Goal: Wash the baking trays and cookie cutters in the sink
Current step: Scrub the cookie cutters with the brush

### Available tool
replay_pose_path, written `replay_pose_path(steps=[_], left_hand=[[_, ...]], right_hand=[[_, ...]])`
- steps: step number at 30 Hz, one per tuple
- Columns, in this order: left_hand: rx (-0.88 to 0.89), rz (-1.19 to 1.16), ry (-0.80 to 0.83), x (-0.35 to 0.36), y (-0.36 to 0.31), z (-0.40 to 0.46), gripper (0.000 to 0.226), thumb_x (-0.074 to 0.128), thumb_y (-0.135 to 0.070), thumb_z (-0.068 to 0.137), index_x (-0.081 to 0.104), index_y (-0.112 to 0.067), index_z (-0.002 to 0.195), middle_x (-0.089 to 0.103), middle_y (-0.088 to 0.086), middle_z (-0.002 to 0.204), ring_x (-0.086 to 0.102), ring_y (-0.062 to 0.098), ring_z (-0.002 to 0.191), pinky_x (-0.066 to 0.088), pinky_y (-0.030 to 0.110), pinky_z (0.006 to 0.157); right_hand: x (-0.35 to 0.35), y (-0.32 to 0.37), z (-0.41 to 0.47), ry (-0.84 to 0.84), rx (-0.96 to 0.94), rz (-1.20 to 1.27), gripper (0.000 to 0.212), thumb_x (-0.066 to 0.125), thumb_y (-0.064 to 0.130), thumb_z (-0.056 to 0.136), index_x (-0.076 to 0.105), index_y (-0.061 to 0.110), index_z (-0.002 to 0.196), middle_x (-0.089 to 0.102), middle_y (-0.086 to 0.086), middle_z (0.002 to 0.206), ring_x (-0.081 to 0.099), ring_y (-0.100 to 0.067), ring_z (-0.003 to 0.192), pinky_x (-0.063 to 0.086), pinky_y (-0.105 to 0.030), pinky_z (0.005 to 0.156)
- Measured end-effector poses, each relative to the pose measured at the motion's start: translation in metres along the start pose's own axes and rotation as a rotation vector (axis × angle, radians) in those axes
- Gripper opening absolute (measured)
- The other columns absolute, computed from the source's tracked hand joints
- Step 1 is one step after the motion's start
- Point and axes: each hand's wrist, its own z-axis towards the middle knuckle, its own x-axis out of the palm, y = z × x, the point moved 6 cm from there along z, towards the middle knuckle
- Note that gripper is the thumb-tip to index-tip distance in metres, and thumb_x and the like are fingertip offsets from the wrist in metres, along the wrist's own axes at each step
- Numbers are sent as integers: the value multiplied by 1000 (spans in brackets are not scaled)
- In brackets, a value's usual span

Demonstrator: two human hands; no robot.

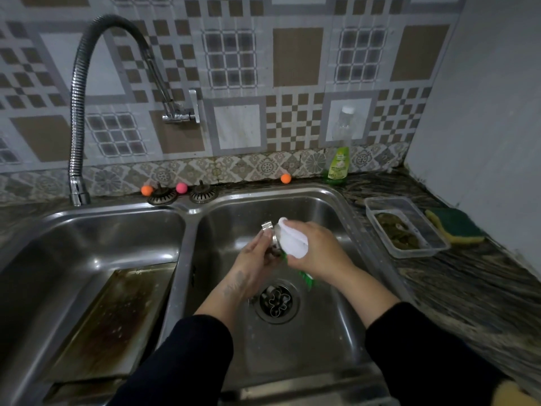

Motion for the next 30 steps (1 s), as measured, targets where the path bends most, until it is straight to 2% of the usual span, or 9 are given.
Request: replay_pose_path(steps=[4,8,12,15,18,20,22,26,30], left_hand=[[-17,-53,-87,2,1,3,43,49,-30,99,50,-8,135,61,23,125,66,26,100,58,27,74],[-4,-92,-219,-9,-3,2,23,51,-28,98,60,-13,112,62,10,94,61,17,78,54,28,76],[17,-148,-328,-11,-13,0,28,54,-29,97,51,-16,122,63,12,97,57,17,68,51,30,65],[40,-111,-348,-11,-17,-3,28,56,-30,96,48,-20,121,63,12,108,57,18,74,51,32,68],[193,212,-452,-35,-33,-14,45,65,-38,88,49,-22,128,61,6,119,62,20,100,53,40,91],[285,532,-511,-52,-50,-28,62,70,-36,84,44,-17,137,57,5,129,56,19,117,43,32,103],[388,756,-526,-60,-69,-41,66,76,-26,80,47,-7,136,58,3,124,54,14,117,38,17,96],[593,1149,-438,-78,-97,-60,63,83,-24,70,59,-8,126,63,7,118,60,20,109,44,24,97],[556,1236,-447,-127,-107,-76,63,81,-22,71,58,-11,128,59,5,123,57,18,112,41,21,98]], right_hand=[[2,-3,-4,-4,65,24,72,73,27,73,45,32,139,55,-4,125,54,-21,113,45,-30,93],[-3,-7,-16,-14,131,222,69,74,24,74,47,34,137,54,5,126,54,-11,102,45,-15,69],[-5,12,-20,-108,93,328,67,73,25,75,47,36,135,51,14,132,52,-7,109,45,-21,83],[-3,24,-7,-142,122,339,69,70,26,77,42,34,140,49,9,135,50,-10,112,41,-22,83],[-12,33,13,-176,138,322,69,70,27,79,42,30,142,48,3,139,50,-17,119,44,-28,92],[-11,44,21,-158,98,337,69,71,25,79,42,29,142,47,5,141,49,-16,121,43,-27,93],[-4,55,25,-114,52,330,69,72,24,78,44,30,141,47,8,140,49,-13,120,40,-21,88],[26,86,40,31,-24,203,69,74,22,73,50,29,137,53,5,138,51,-12,123,37,-15,91],[47,104,57,21,-10,164,73,74,26,70,49,32,138,52,-1,138,50,-19,124,45,-35,100]])
